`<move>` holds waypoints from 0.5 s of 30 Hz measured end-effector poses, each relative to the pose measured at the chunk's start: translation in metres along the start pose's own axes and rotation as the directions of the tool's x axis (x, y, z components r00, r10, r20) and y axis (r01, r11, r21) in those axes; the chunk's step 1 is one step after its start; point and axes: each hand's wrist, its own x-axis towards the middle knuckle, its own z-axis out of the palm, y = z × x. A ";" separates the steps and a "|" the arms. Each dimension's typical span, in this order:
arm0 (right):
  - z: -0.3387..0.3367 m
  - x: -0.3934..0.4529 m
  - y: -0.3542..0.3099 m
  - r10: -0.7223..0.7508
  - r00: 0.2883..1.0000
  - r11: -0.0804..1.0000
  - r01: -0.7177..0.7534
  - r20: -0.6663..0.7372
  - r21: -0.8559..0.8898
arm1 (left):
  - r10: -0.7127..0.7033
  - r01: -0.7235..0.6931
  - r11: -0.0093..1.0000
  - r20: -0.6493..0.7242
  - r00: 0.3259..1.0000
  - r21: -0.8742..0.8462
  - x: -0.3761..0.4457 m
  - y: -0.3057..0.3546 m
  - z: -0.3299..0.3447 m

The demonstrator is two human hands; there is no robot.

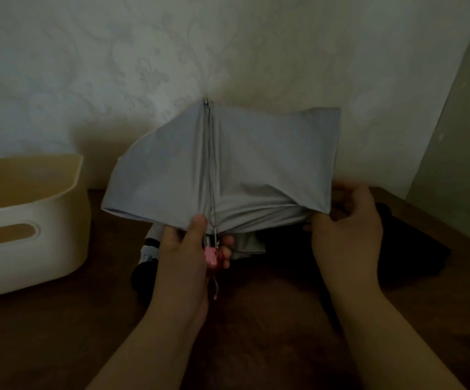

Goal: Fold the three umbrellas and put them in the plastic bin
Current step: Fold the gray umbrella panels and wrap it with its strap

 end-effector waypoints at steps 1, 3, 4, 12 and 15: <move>0.000 -0.001 0.000 -0.008 1.000 1.000 0.009 0.023 -0.021 | 0.006 -0.006 1.000 -0.003 1.000 -0.001 0.000 0.001 0.000; 0.000 -0.003 -0.001 -0.034 0.998 0.993 0.040 0.056 -0.113 | -0.002 0.002 1.000 -0.013 1.000 -0.011 0.001 0.003 -0.001; 0.000 -0.003 -0.001 -0.056 0.996 0.978 0.068 0.067 -0.197 | -0.011 0.010 1.000 -0.017 1.000 -0.023 0.002 0.005 -0.002; 0.002 0.003 0.008 -0.338 0.904 0.767 0.426 0.262 -0.479 | -0.070 0.071 0.997 0.019 0.997 -0.018 0.002 0.006 -0.001; 0.002 0.006 0.015 -0.197 0.882 0.789 0.401 0.428 -0.465 | -0.064 0.064 0.998 0.042 0.997 0.004 -0.001 0.004 0.002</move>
